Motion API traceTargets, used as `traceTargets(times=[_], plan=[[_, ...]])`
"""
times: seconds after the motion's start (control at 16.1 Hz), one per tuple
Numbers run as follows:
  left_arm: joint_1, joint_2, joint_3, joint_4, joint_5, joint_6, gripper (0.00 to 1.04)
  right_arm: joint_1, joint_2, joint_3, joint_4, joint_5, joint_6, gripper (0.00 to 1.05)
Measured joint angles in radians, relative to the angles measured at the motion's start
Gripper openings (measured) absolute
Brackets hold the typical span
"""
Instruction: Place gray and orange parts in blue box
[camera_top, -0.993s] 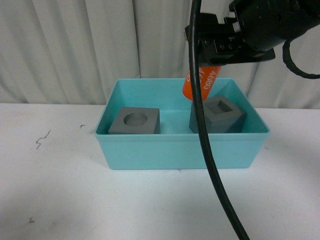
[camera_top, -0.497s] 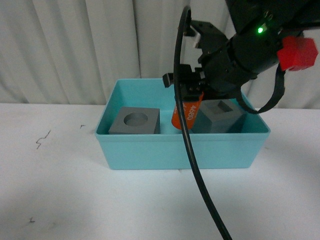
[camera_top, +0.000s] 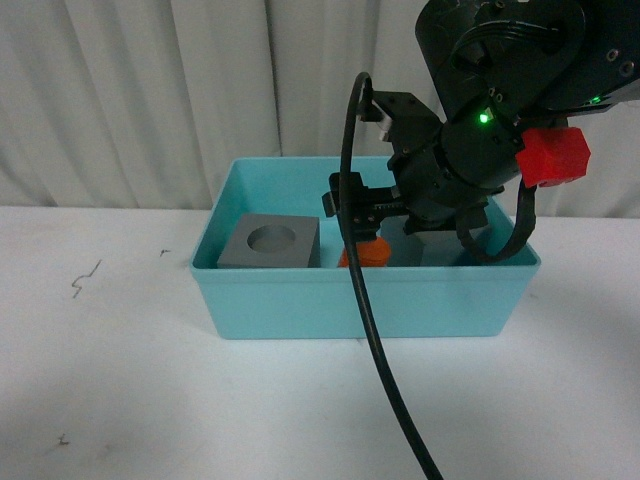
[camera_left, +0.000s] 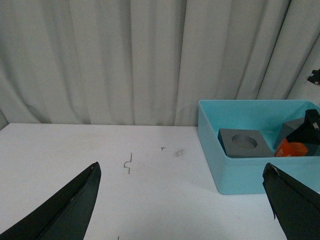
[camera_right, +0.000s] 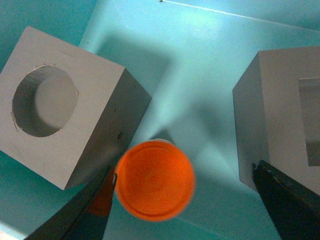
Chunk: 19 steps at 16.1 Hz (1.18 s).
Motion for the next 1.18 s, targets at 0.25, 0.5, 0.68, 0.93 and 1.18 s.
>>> traceTargets(times=[0.25,0.5,0.68,0.93,1.18], plan=[[0.000,0.000,0.000,0.000,0.000,0.000,0.98,-0.002,-0.047,0.005,0.009,0.000,0.006,0.98],[0.000,0.000,0.000,0.000,0.000,0.000,0.98,0.002,-0.267,-0.072,0.159,0.004,0.029,0.98],[0.000,0.000,0.000,0.000,0.000,0.000,0.98,0.080,-0.515,-0.318,0.478,0.158,-0.022,0.92],[0.000,0.000,0.000,0.000,-0.002,0.000,0.98,-0.022,-1.058,-0.930,0.790,0.513,-0.045,0.44],[0.000,0.000,0.000,0.000,0.000,0.000,0.98,-0.134,-1.231,-1.222,0.819,0.376,-0.048,0.02]])
